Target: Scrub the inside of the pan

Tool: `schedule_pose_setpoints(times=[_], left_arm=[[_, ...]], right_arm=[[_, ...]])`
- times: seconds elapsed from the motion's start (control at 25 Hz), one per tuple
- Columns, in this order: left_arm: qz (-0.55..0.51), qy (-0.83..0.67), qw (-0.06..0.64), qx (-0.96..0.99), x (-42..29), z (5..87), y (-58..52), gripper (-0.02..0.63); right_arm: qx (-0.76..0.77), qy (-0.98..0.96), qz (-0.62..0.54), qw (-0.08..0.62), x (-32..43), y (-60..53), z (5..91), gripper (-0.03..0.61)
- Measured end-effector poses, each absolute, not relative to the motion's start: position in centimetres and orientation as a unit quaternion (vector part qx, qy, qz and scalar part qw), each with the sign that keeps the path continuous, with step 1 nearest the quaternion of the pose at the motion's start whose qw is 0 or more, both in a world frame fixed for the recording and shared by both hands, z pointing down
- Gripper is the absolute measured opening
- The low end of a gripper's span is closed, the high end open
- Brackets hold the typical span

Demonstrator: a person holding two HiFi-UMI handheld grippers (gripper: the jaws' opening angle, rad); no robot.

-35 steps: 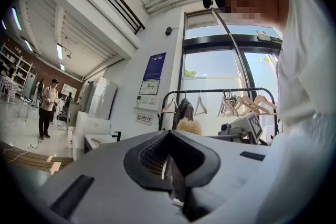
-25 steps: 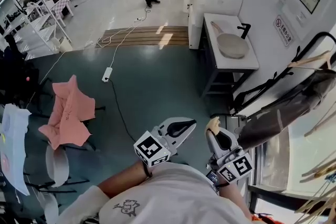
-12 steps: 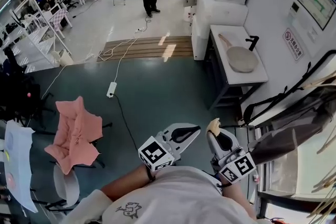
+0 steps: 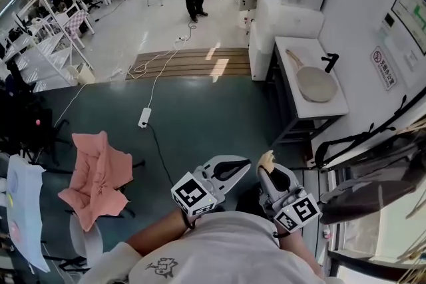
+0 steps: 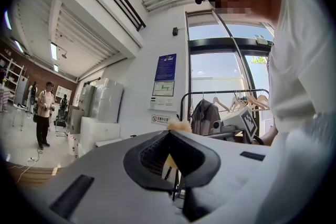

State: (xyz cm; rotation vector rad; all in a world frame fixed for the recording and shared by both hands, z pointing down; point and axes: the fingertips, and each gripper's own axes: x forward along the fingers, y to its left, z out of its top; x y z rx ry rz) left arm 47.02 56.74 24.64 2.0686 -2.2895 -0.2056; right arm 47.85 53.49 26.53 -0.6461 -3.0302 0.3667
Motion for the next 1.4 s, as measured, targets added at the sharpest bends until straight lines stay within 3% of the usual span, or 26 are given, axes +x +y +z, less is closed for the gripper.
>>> schedule_pose_setpoints(times=[0.36,0.76,1.4], left_arm=[[-0.082,-0.775,0.022,0.626,37.6,25.0,53.7,0.002],[-0.101,-0.790,0.042,0.603,28.1,25.2,43.0,0.002],[-0.086,-0.754,0.054,0.649,20.2,27.1,30.0,0.002]], right_arm=[[-0.259,-0.960,0.107,0.018,37.9,49.8,26.8,0.055],[-0.288,-0.952,0.097,0.046,28.8,39.4,27.4,0.055],[-0.188,-0.976,0.107,0.028,22.8,24.8,28.1,0.055]])
